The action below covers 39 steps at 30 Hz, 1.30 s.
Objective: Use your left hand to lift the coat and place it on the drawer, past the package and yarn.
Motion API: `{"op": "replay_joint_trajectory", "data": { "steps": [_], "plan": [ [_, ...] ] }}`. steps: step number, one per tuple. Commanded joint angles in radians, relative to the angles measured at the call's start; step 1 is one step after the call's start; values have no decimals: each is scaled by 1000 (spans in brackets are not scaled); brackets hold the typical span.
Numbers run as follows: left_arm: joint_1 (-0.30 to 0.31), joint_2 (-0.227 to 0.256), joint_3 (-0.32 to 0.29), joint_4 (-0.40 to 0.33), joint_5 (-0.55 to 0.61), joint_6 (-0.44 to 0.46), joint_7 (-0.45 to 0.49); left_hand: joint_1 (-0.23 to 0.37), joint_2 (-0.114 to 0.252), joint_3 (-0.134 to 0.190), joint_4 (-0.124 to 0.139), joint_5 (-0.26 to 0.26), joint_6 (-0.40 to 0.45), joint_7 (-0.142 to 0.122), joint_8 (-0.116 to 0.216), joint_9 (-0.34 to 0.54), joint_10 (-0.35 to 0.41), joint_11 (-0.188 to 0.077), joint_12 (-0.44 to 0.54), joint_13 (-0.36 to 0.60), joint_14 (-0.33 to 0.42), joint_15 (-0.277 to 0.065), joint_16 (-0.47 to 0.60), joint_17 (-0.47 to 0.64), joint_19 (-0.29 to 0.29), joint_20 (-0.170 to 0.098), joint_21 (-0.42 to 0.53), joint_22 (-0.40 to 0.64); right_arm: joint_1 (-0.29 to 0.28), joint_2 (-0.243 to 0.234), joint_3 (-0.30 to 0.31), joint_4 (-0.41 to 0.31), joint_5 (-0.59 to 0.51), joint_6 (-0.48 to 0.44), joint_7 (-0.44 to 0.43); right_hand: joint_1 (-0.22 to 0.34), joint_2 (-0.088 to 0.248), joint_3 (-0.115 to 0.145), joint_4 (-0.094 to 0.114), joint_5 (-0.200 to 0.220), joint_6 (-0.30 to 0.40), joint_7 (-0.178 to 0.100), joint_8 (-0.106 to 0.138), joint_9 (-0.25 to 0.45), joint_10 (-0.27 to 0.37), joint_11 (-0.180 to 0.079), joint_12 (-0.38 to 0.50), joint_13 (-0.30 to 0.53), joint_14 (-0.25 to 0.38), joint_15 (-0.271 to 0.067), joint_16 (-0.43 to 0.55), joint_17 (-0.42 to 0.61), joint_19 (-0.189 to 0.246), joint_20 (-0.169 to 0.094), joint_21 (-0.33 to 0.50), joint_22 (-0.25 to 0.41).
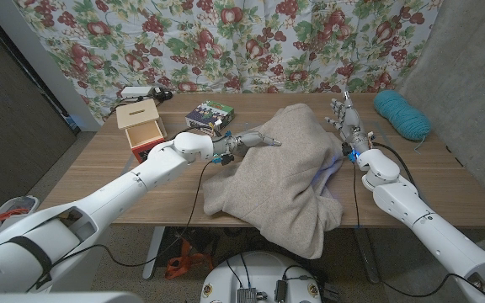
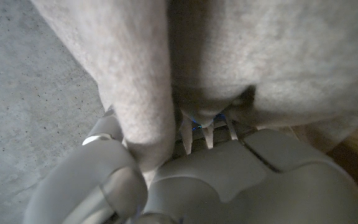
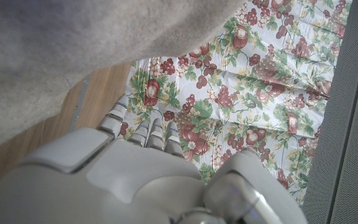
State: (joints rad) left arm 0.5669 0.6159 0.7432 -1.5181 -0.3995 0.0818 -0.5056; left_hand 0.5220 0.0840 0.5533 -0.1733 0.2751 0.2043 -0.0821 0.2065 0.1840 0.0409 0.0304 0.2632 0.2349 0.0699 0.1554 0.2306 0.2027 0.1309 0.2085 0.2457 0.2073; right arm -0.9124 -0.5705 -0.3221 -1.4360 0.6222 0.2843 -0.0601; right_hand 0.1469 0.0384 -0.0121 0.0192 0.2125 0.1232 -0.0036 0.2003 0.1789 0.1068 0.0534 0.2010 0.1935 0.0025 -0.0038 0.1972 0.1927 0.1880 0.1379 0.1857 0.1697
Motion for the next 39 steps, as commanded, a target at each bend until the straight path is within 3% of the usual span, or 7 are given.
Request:
{"op": "replay_joint_trajectory", "data": {
  "steps": [1,9,20,24,27,30,39],
  "plan": [
    [1,2,7,-17,16,32,25,22,9,4,2,0,-1,14,-5,4,19,2,14,10,30,-4,14,10,46,-1,24,7,-2,-6,3,-6,2,-3,2,4,7,-5,-4,-2,0,0,-3,6,3,-5,4,3,0,-5,4,4,3,1,4,2],
    [-10,6,23,-29,37,60,24,77,44,19,-5,-7,-28,22,-12,6,22,4,22,23,68,0,27,17,102,-2,49,8,-7,-10,4,-11,2,0,6,5,7,-5,-5,-2,1,0,-3,6,4,-5,4,3,0,-6,4,3,2,2,3,2],
    [-3,1,33,-42,56,93,61,139,71,32,-9,-19,-23,23,-3,8,37,-13,36,39,112,-23,48,30,144,-17,78,21,-19,-16,10,-26,5,1,3,5,8,-5,-5,-2,2,0,-3,6,4,-5,3,3,-1,-7,4,3,2,2,4,2],
    [12,3,28,-72,66,130,113,191,94,42,-5,-26,15,38,14,12,63,-37,59,61,139,-46,72,53,157,-24,98,34,-26,-20,14,-34,8,-1,0,5,8,-5,-5,-2,2,-1,-3,6,4,-5,3,3,-1,-6,4,3,2,2,4,2],
    [38,5,11,-121,57,199,184,261,109,52,1,-32,66,70,30,14,126,-53,105,100,201,-88,123,93,192,-44,139,53,-30,-23,14,-36,3,4,0,5,8,-5,-6,-2,2,0,-4,6,4,-5,3,3,-1,-6,3,3,2,2,4,2],
    [46,6,7,-132,52,207,204,307,111,59,0,-33,99,68,39,18,166,-57,134,128,250,-112,162,121,234,-57,176,67,-36,-26,19,-45,6,1,-5,5,8,-5,-6,-2,2,0,-4,6,4,-5,3,3,-1,-6,3,3,2,2,4,2],
    [45,-7,11,-122,39,209,216,429,117,82,-4,-28,121,68,43,29,205,-77,180,192,310,-163,234,186,261,-77,244,103,-46,-31,26,-55,9,4,-7,5,8,-5,-6,-2,3,0,-4,6,4,-5,3,3,-1,-6,4,3,3,2,4,2]
  ]
}}
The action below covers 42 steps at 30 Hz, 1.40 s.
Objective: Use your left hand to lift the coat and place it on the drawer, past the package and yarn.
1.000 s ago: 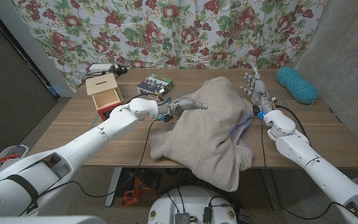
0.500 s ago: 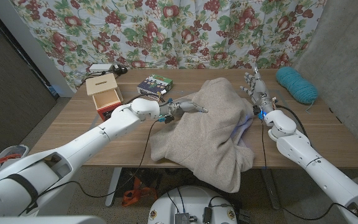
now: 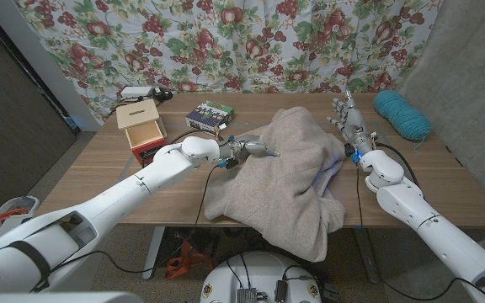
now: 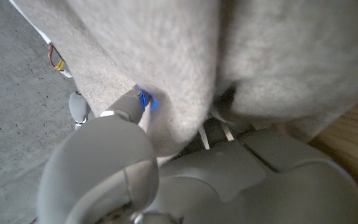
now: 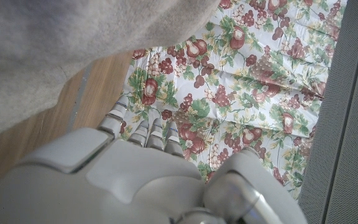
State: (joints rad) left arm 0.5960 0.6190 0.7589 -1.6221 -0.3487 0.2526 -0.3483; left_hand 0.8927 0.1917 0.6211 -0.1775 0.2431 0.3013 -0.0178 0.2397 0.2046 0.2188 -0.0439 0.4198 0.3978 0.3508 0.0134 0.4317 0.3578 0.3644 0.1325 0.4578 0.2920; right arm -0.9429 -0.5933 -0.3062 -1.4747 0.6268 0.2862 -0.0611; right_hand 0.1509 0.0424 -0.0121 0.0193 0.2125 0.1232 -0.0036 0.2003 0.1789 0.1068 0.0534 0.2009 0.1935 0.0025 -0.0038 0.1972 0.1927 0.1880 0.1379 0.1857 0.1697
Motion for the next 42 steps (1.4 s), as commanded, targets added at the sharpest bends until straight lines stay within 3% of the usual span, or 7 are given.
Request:
{"op": "replay_joint_trajectory", "data": {
  "steps": [1,14,16,23,27,32,42],
  "plan": [
    [17,-11,-5,-18,-15,41,61,81,8,16,-1,4,25,4,11,12,29,-10,30,42,36,-30,46,44,33,-13,47,26,-16,-9,9,-15,0,6,-5,1,4,-5,-6,-2,3,0,-4,6,4,-5,3,3,-1,-6,4,3,3,2,4,2],
    [27,-20,-19,-23,-46,51,91,242,8,-45,26,-11,72,21,12,45,147,-42,192,246,174,-126,321,323,44,-41,264,162,-28,-15,16,-23,4,9,-2,1,5,-5,-7,-2,3,-1,-4,6,8,0,4,3,0,-6,4,3,3,1,4,2],
    [39,-28,-30,-18,-67,45,99,202,13,-86,81,-27,87,22,6,54,167,-44,239,300,191,-138,381,382,46,-40,307,183,-28,-15,17,-23,3,13,-2,1,5,-5,-7,-2,3,-1,-5,6,8,0,4,3,0,-6,4,3,3,1,4,2],
    [70,-40,-46,-17,-74,7,155,175,18,-129,138,-66,182,16,8,91,233,-74,395,475,221,-164,533,477,80,-63,453,245,-31,-22,20,-38,1,7,-7,1,5,-5,-7,-2,3,0,-5,6,8,0,4,3,1,-6,4,3,3,1,4,2],
    [95,-42,-54,-38,-56,3,220,206,15,-121,124,-67,223,-5,2,118,232,-89,478,583,263,-196,620,516,116,-79,567,290,-35,-26,23,-49,2,0,-11,1,5,-5,-7,-3,3,-1,-5,6,7,-2,3,3,1,-5,4,3,3,2,4,2],
    [104,-41,-56,-51,-52,23,254,219,-2,-155,84,-60,294,-27,-5,164,253,-126,610,757,376,-228,742,542,180,-173,781,370,-32,-26,19,-51,-2,-3,-9,1,5,-5,-7,-3,4,-1,-5,6,7,-2,3,3,1,-5,4,3,3,2,4,2],
    [126,-61,-67,-36,-51,1,309,238,-17,-152,27,-34,390,-40,-9,239,309,-160,797,840,577,-230,879,619,301,-309,1017,390,-42,-29,19,-72,-11,-7,-26,1,5,-5,-8,-3,4,-1,-5,6,7,-2,3,3,1,-6,4,3,3,2,4,2]
  ]
}}
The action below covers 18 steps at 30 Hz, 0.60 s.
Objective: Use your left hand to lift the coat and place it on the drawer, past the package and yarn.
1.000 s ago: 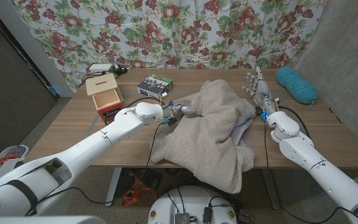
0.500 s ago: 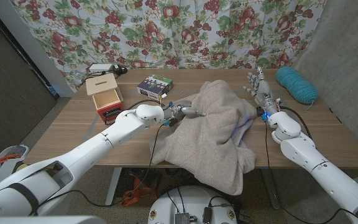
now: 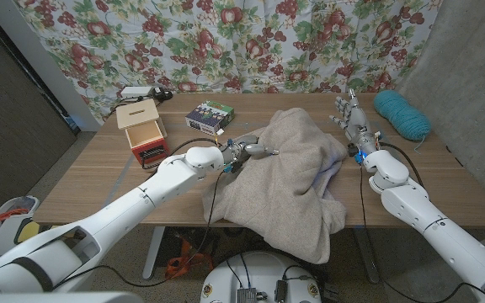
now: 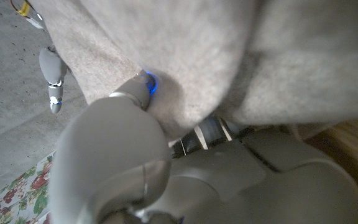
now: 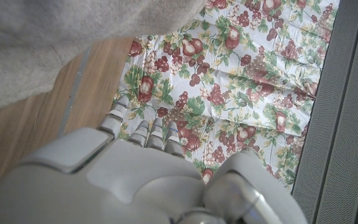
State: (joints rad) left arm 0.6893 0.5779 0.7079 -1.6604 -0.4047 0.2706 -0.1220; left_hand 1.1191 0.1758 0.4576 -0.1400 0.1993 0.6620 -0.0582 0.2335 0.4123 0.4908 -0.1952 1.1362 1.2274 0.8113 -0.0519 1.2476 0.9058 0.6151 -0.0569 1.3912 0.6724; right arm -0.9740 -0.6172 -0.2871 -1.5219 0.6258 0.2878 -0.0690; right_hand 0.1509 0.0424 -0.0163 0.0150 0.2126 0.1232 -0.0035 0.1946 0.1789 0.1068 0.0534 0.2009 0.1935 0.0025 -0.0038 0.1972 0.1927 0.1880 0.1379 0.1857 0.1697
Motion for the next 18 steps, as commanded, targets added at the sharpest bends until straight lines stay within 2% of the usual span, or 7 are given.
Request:
{"op": "replay_joint_trajectory", "data": {
  "steps": [1,6,7,8,12,18],
  "plan": [
    [33,-20,-16,3,5,-18,84,3,-3,24,-8,10,37,-8,-5,46,49,-10,120,12,121,-164,68,97,93,-136,113,3,-11,-6,1,-26,-10,-10,-18,1,5,-1,-3,-3,4,-1,1,6,7,-2,3,3,1,-6,4,3,3,2,4,2],
    [34,-34,-19,36,-3,-63,74,-42,4,55,15,-4,34,-14,-14,82,93,-12,222,14,166,-164,74,137,118,-148,160,41,-38,-15,7,-67,-21,-22,-50,2,6,-1,-3,-3,4,-2,0,6,7,-2,3,3,1,-6,4,3,3,2,4,2],
    [32,-35,-19,44,-5,-75,66,-53,8,79,19,-8,32,-14,-15,96,94,-11,256,14,182,-164,74,147,124,-148,176,91,-43,-16,8,-77,-18,-31,-58,2,6,-1,-3,-3,3,-2,0,6,7,-2,3,3,1,-6,4,3,3,2,4,2],
    [34,-37,-21,50,-6,-85,65,-59,6,88,20,-9,28,-18,-17,102,94,-11,269,14,186,-164,73,150,123,-148,173,104,-46,-19,8,-83,-22,-35,-63,2,6,-1,-3,-3,4,-1,0,6,8,-2,3,3,1,-6,4,3,3,2,4,2],
    [44,-38,-31,62,-4,-131,68,-81,1,145,17,-13,53,-3,-5,136,86,-9,342,14,213,-164,78,163,155,-149,177,222,-51,-16,8,-98,-22,-48,-78,2,6,-1,-4,-3,4,-1,0,6,8,-2,3,3,1,-7,4,3,3,2,4,2],
    [42,-28,-35,88,3,-199,30,-100,-7,184,5,-14,59,3,2,166,89,-9,397,14,223,-164,81,160,165,-148,164,296,-42,-14,-2,-109,-29,-64,-80,2,6,-1,-4,-3,4,-1,0,6,8,-2,3,3,1,-6,4,3,3,3,4,2]
  ]
}}
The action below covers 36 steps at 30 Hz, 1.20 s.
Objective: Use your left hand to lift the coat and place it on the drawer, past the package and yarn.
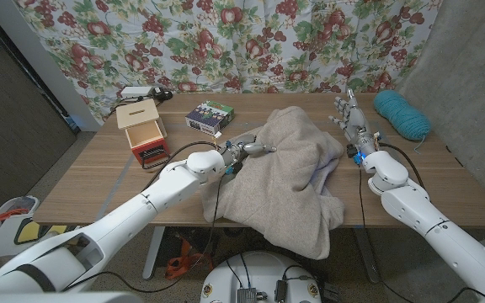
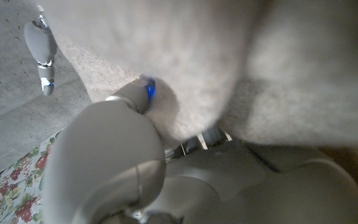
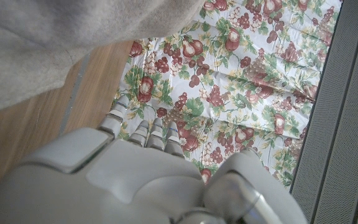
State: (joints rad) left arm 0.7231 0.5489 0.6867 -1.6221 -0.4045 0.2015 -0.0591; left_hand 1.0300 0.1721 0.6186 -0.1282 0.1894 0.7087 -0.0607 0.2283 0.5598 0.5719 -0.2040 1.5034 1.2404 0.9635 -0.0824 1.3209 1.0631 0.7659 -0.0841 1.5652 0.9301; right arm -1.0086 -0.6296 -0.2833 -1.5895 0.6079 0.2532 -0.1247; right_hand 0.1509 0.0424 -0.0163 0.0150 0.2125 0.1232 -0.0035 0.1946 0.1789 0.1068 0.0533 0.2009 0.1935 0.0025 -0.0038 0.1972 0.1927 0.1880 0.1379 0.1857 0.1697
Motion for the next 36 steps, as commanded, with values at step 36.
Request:
{"op": "replay_joint_trajectory", "data": {
  "steps": [36],
  "plan": [
    [36,-48,-64,19,-59,-260,-38,-47,-7,74,-34,-6,32,14,-11,61,6,2,66,1,94,-133,19,10,25,-124,-31,78,94,9,-15,90,24,-16,76,2,6,-2,-5,-3,2,0,-1,6,8,-2,2,3,0,-6,4,3,4,2,4,2]
  ]
}}
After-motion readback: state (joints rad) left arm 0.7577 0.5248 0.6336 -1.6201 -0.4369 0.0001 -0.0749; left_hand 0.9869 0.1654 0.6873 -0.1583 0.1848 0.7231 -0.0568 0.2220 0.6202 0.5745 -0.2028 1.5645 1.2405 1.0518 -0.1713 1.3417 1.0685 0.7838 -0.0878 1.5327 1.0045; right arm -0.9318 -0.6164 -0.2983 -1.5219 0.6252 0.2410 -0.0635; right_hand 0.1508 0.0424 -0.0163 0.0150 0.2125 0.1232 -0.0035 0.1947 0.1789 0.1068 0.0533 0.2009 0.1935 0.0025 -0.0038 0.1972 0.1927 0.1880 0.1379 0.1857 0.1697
